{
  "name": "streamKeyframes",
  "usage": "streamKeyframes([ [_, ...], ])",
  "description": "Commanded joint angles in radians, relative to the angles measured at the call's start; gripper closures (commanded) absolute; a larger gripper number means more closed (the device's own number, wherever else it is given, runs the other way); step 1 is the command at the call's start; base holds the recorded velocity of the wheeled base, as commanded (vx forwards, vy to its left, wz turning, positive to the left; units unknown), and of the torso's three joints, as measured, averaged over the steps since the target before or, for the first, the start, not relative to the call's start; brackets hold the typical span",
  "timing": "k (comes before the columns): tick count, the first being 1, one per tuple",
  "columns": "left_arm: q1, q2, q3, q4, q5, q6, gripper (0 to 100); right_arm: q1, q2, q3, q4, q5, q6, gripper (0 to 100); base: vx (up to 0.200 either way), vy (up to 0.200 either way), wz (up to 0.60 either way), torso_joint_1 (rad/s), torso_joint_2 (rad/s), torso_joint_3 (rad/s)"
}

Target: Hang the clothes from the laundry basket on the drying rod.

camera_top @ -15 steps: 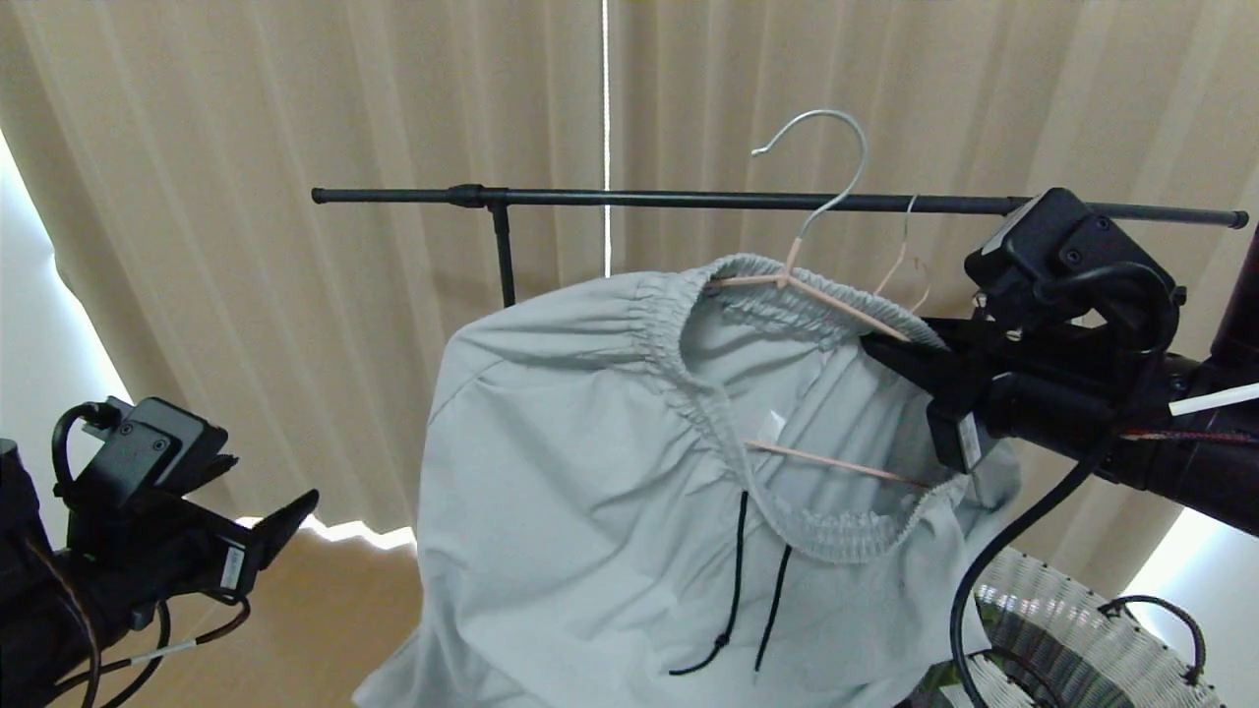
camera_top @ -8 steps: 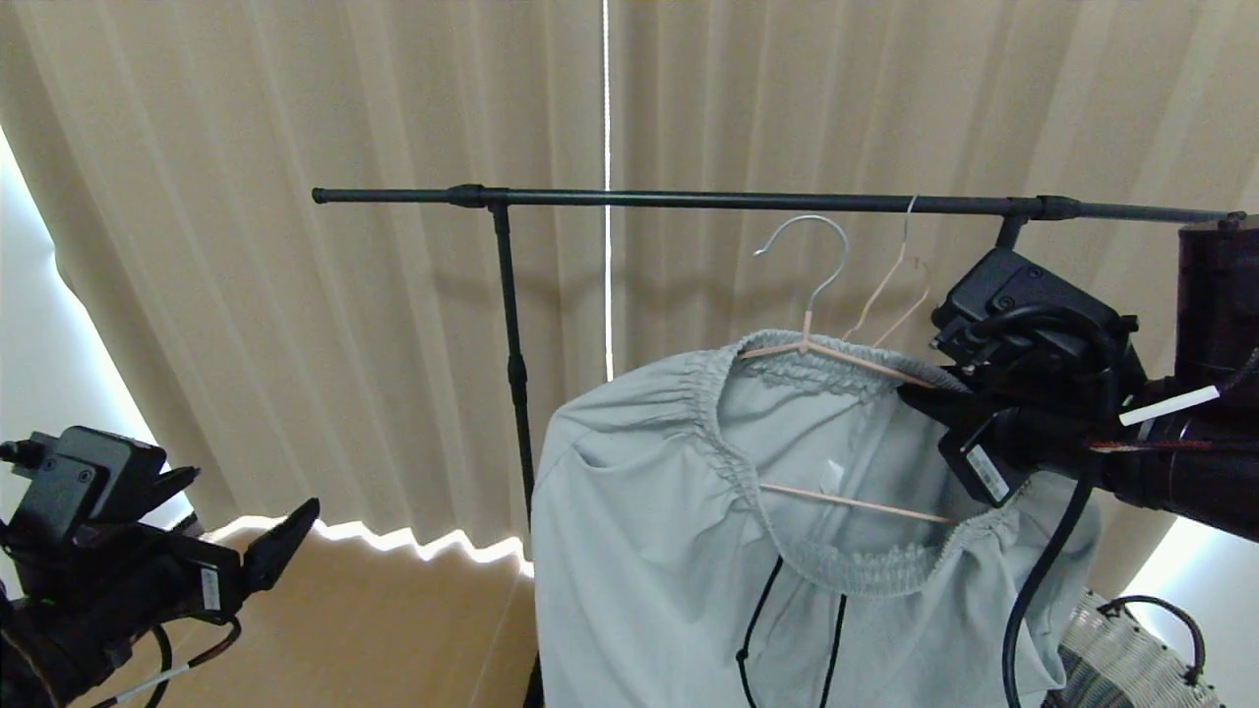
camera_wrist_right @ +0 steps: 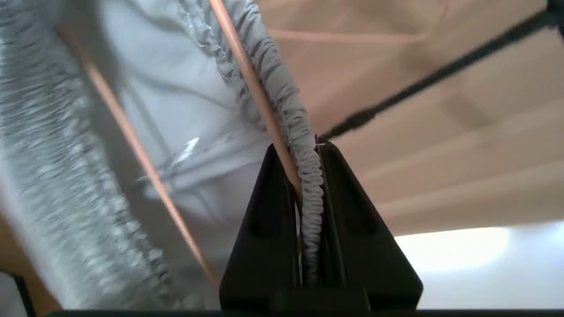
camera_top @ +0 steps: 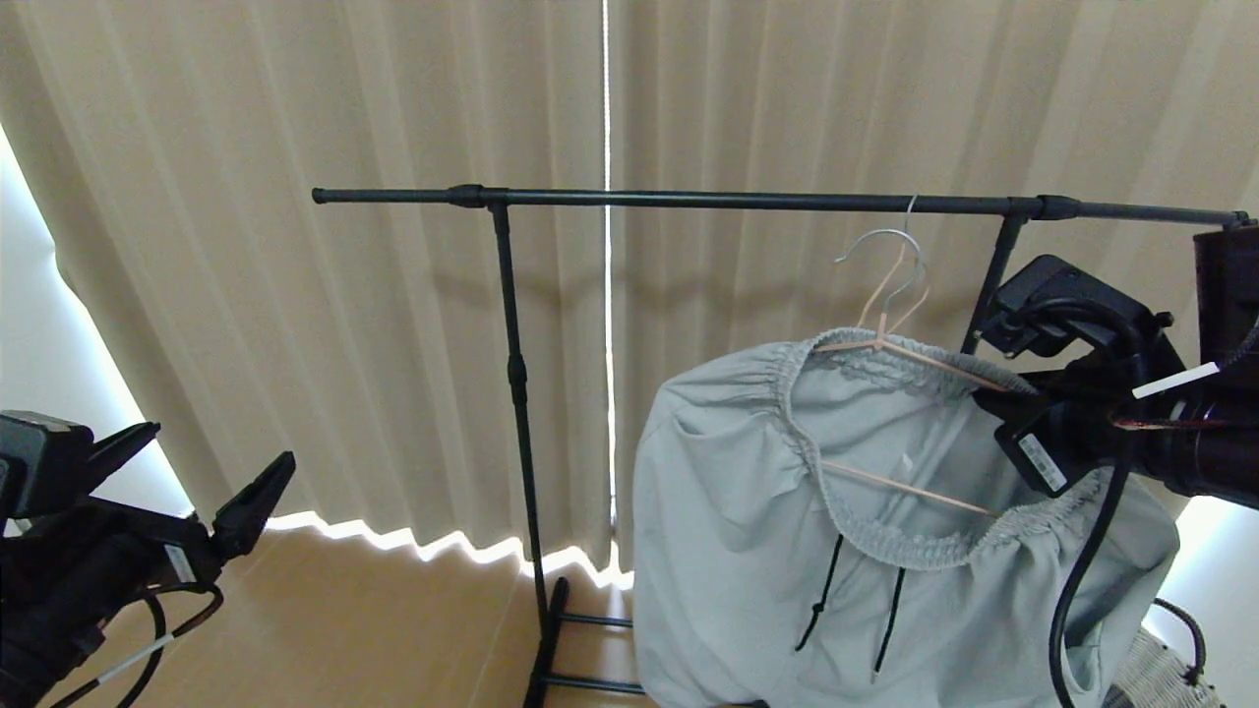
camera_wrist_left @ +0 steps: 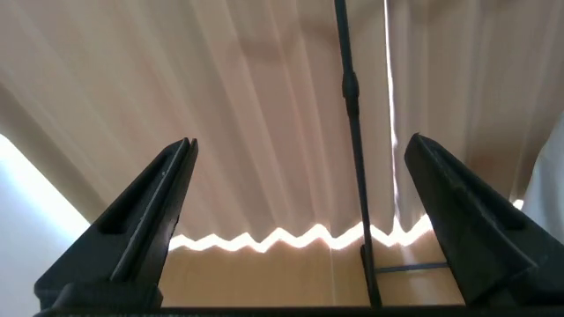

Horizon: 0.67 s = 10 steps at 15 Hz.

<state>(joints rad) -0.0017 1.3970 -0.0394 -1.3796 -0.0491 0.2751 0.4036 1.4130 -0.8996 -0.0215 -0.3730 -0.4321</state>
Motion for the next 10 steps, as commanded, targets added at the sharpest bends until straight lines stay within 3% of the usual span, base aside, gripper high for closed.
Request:
streamKeyframes([
  [1,0.000,-0.006,-0.010,-0.001,0.000,-0.013,0,-0.029,-0.009,0.002,0.005,0.000,0.006,100,0.000,0.000,0.00,0.000,0.00,0.000],
  [5,-0.004,-0.044,-0.031,0.004,-0.003,-0.054,0,-0.040,-0.019,0.001,0.006,0.000,0.032,100,0.000,0.000,0.00,0.000,0.00,0.000],
  [10,-0.004,-0.092,-0.031,0.004,-0.003,-0.056,0,-0.042,-0.016,-0.007,0.005,0.000,0.032,100,0.200,0.000,0.00,-0.003,0.00,0.004],
])
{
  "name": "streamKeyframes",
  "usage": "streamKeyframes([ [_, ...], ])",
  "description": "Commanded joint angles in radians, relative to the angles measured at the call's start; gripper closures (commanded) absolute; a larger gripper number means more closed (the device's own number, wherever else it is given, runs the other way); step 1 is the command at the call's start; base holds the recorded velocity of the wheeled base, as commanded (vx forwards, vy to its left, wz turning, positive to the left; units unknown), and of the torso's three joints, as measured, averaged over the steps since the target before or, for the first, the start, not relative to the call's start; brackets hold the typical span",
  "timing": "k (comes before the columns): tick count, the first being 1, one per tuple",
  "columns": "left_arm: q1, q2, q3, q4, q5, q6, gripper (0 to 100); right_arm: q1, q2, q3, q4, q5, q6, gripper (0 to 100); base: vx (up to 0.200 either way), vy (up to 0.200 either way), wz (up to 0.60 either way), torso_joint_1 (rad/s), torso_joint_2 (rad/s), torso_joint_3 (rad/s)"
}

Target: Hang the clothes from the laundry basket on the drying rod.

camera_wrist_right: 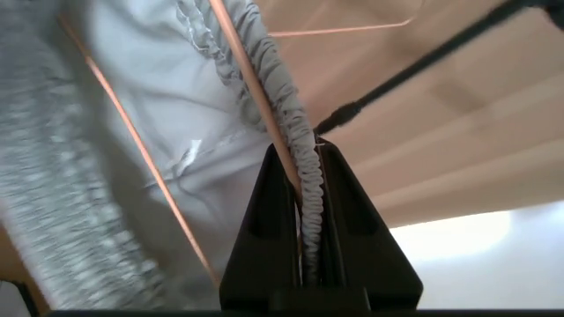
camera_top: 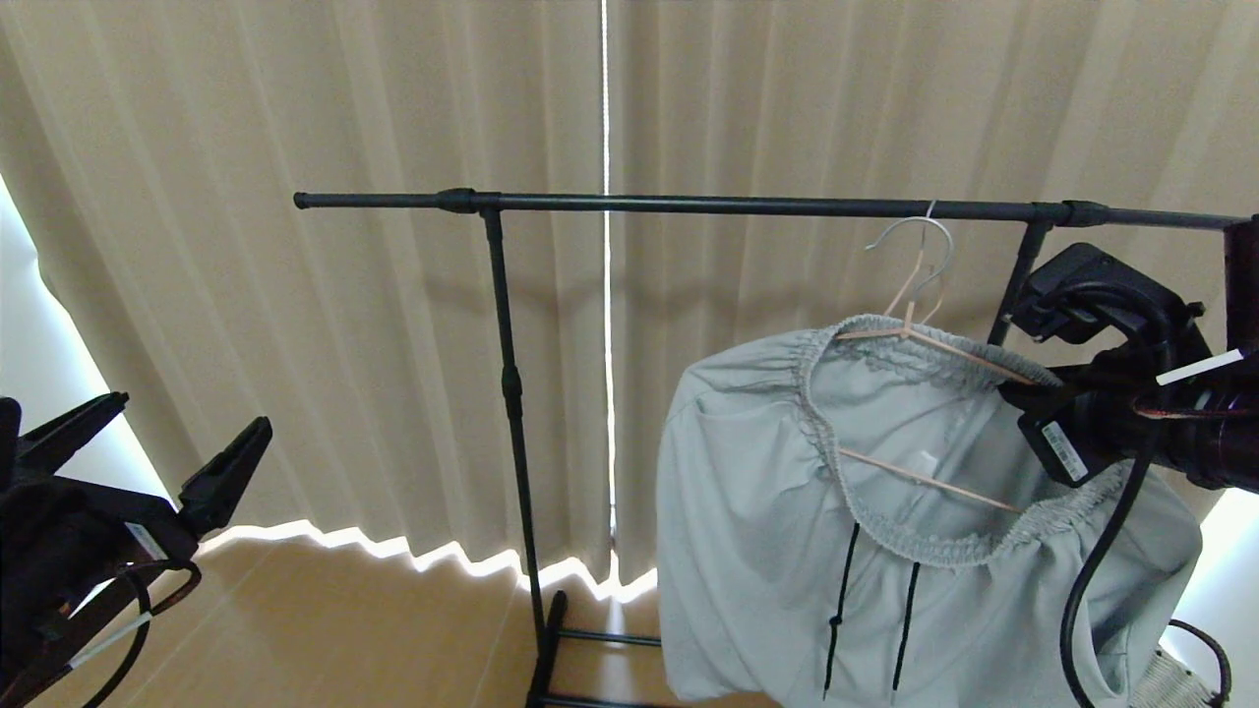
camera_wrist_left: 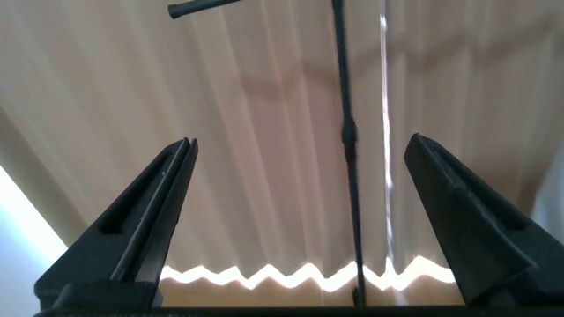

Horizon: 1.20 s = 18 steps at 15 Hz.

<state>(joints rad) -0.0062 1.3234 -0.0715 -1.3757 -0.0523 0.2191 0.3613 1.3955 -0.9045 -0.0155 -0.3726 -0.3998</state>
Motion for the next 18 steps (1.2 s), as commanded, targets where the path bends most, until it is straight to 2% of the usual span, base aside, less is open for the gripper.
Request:
streamKeyframes([
  [1,-0.001,-0.021,0.002,0.001,0.000,0.002,0,0.001,0.003,-0.002,-0.001,0.000,-0.001,100,0.200,0.000,0.00,0.012,0.00,-0.002],
  [8,-0.001,-0.012,0.013,0.003,0.000,0.003,0,0.002,0.003,0.001,-0.009,0.001,0.001,100,0.200,0.000,0.00,0.000,0.00,0.004],
  [13,-0.003,-0.013,0.025,0.001,0.000,0.005,0,0.004,0.003,-0.013,-0.027,0.006,0.002,100,0.000,0.000,0.00,0.000,0.00,0.000],
  [15,-0.003,-0.012,0.025,0.001,0.000,0.005,0,0.005,0.016,-0.039,-0.037,0.006,0.006,100,0.000,0.000,0.00,0.000,0.00,0.000],
  [18,-0.003,-0.015,0.016,0.001,0.000,0.006,0,0.008,0.160,-0.200,-0.037,0.003,0.036,100,0.000,0.000,0.00,0.000,0.00,0.000],
])
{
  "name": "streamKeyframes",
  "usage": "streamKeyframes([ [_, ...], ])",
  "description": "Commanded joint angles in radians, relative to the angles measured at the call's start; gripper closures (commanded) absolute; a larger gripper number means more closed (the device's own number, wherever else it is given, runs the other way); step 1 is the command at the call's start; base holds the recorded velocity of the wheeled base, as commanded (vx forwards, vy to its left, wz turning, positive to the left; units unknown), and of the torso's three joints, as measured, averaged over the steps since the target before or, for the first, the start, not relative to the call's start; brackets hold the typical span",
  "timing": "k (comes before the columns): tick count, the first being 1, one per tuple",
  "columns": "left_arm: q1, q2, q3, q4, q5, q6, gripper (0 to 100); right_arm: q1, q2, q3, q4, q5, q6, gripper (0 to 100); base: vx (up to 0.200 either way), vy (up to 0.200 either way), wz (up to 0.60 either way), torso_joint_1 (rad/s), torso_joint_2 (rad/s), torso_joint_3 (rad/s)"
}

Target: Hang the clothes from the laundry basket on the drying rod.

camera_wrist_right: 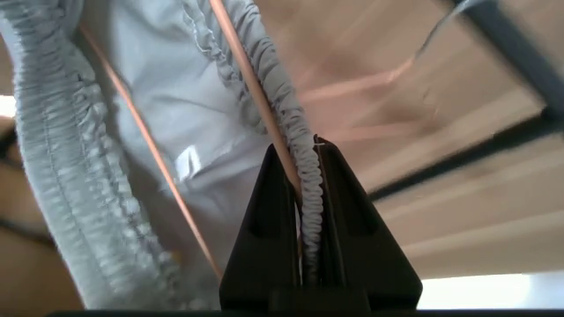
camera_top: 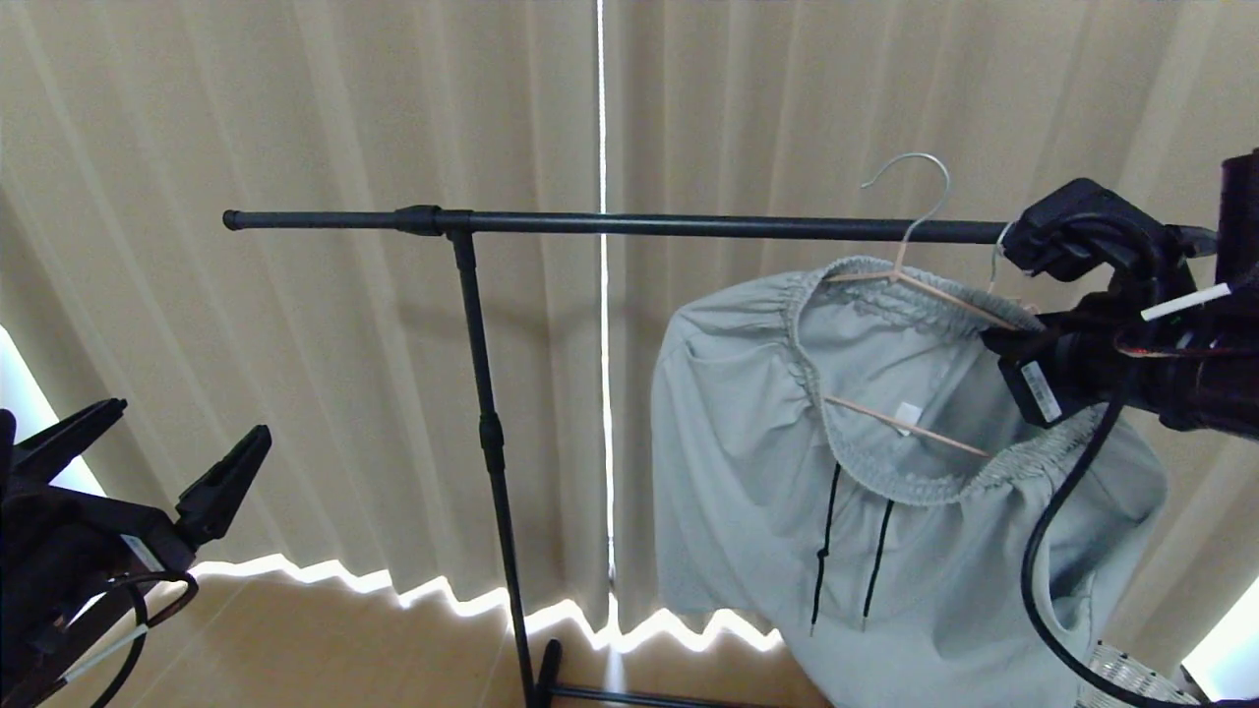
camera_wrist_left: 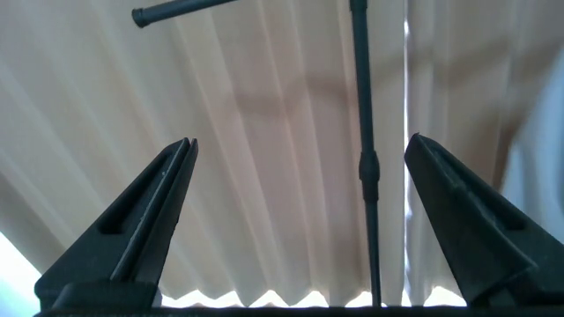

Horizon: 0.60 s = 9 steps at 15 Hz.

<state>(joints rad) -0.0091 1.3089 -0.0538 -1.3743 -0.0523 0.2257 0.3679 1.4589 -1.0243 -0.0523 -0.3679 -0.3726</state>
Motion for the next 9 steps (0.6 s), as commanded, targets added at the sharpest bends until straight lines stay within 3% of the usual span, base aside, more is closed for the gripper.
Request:
streamKeyframes([
  [1,0.000,-0.002,-0.003,0.000,0.000,0.000,0,0.002,0.136,-0.119,0.002,-0.002,0.012,100,0.000,0.000,0.00,0.000,0.00,0.000],
  [9,0.000,0.004,0.005,0.000,0.000,-0.002,0,-0.009,0.354,-0.247,0.003,-0.003,0.027,100,0.000,0.000,0.00,0.000,0.00,0.000],
])
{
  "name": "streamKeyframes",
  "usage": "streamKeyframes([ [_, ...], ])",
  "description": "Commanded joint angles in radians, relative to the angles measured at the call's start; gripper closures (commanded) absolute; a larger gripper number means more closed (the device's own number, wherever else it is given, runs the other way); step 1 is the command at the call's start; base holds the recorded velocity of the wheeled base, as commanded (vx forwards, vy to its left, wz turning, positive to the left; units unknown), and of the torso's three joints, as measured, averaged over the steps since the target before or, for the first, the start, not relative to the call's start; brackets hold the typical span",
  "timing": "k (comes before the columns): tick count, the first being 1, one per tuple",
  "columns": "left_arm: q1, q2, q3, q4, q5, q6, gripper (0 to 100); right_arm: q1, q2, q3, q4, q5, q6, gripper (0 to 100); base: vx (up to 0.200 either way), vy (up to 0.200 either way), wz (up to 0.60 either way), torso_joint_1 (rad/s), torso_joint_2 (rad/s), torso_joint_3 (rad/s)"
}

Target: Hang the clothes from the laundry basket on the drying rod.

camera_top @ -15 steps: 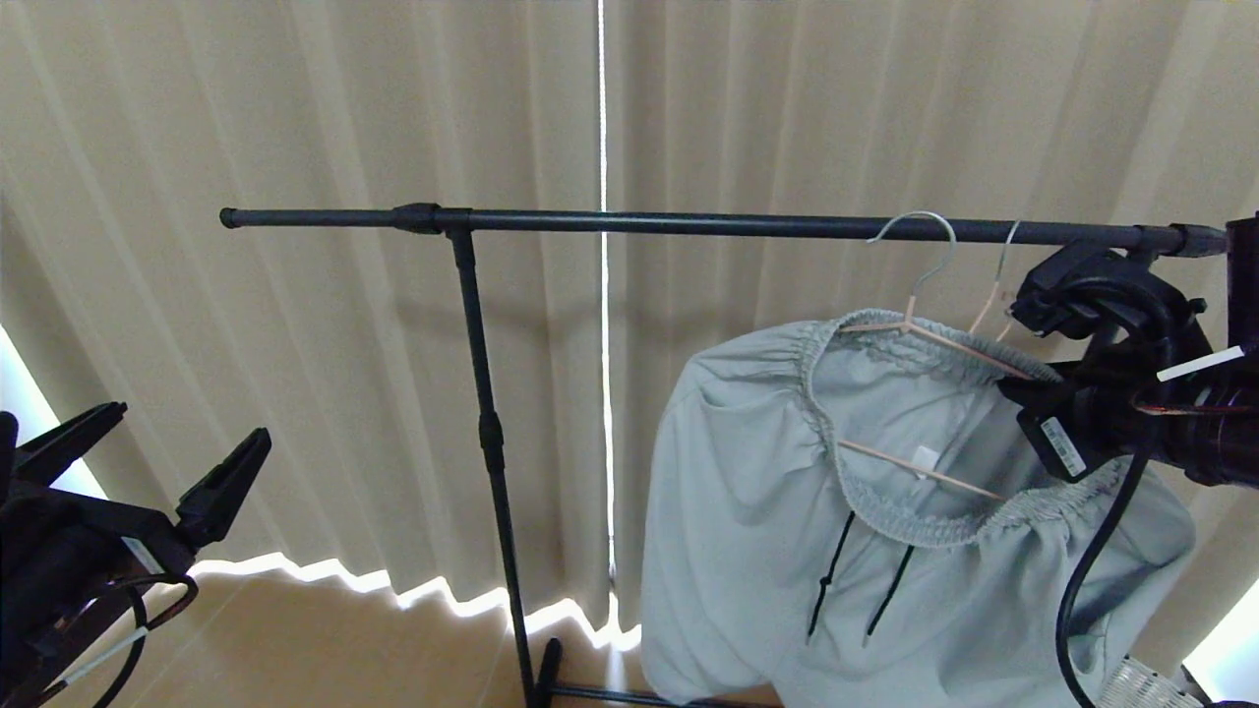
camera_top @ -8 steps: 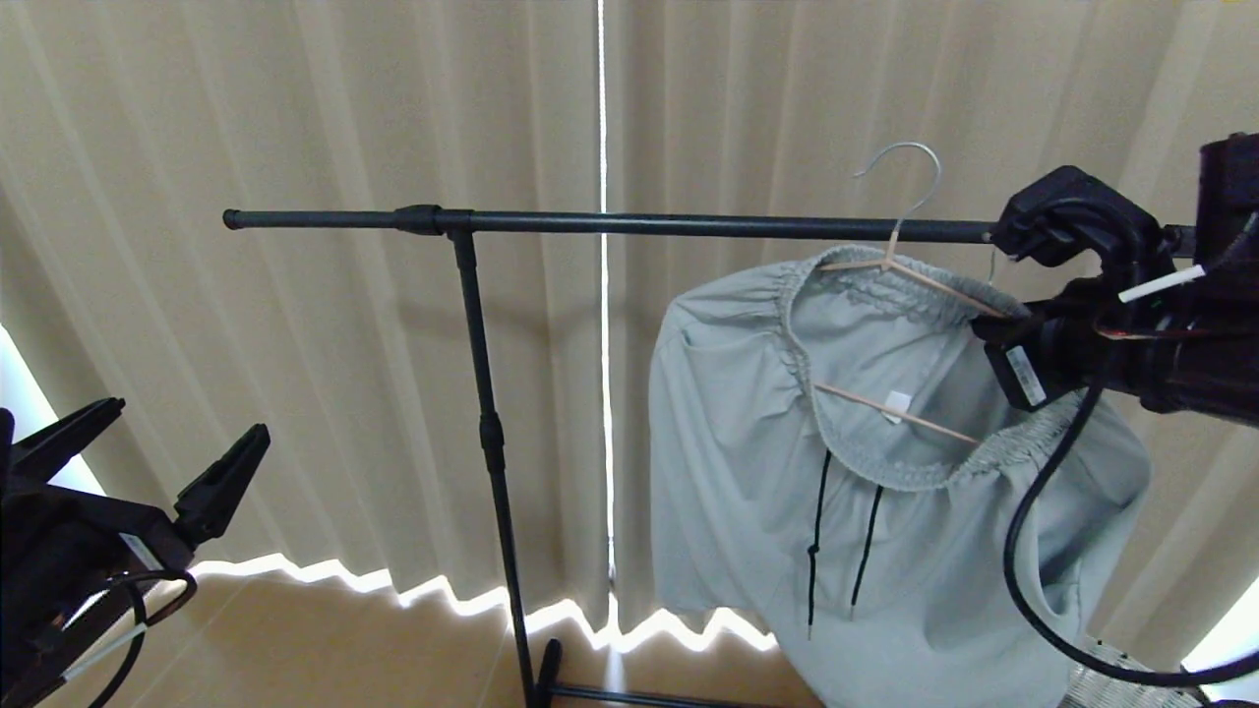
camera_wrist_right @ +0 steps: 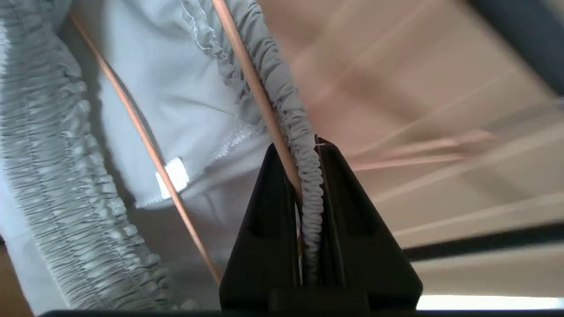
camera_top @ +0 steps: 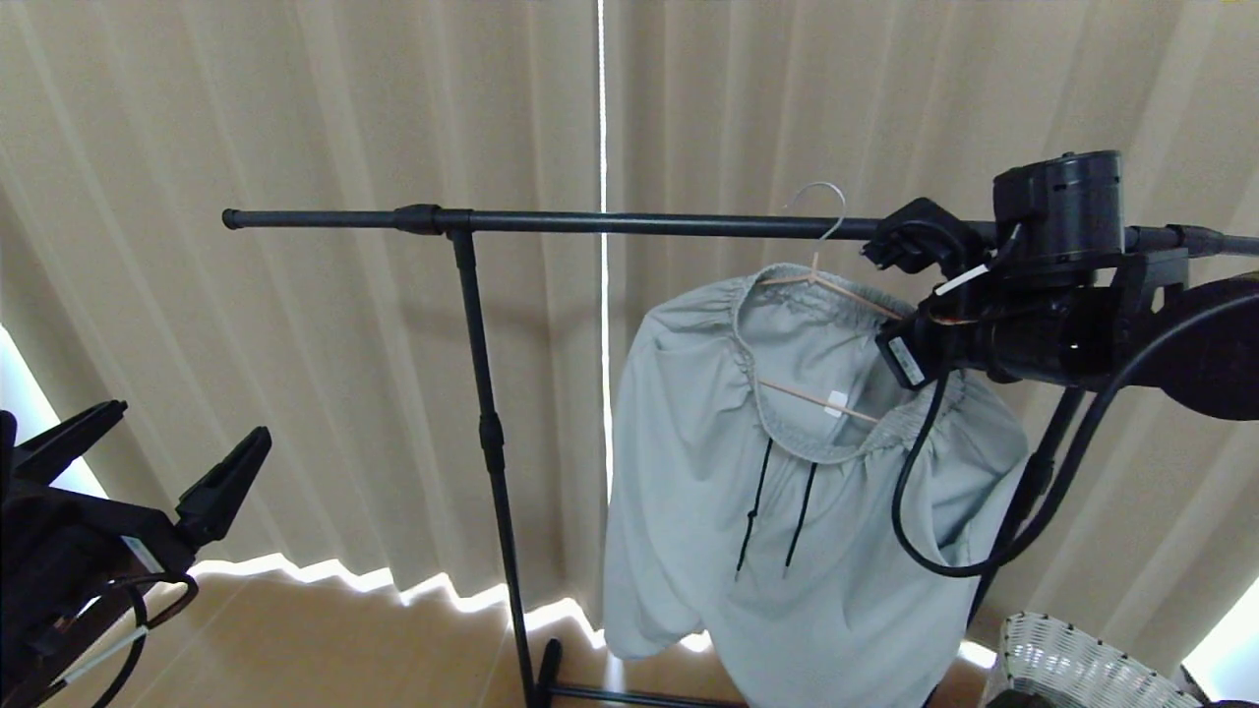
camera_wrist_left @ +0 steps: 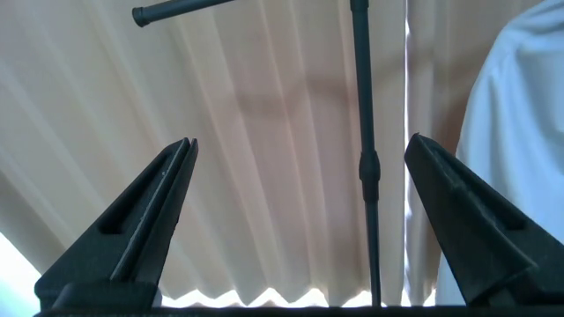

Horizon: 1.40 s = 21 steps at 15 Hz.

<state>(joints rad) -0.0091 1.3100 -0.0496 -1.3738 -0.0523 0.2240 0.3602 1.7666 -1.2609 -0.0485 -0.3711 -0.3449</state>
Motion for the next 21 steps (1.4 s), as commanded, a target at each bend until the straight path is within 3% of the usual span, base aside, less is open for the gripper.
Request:
streamKeyframes([
  [1,0.000,0.003,0.000,-0.001,0.000,0.000,0,-0.001,0.060,-0.023,-0.001,0.000,0.000,100,0.000,0.000,0.00,0.000,0.00,0.000],
  [9,0.000,0.003,0.002,-0.001,0.000,0.000,0,-0.024,0.152,-0.140,0.004,0.000,0.000,100,0.000,0.000,0.00,0.000,0.00,0.000],
  [20,0.000,0.000,0.000,-0.001,0.000,0.000,0,0.013,0.151,-0.141,0.010,0.000,0.000,100,0.000,0.000,0.00,0.000,0.00,0.000],
  [21,0.000,0.002,0.000,-0.001,0.000,0.000,0,0.019,0.151,-0.141,0.010,0.000,0.000,0,0.000,0.000,0.00,0.000,0.00,0.000],
])
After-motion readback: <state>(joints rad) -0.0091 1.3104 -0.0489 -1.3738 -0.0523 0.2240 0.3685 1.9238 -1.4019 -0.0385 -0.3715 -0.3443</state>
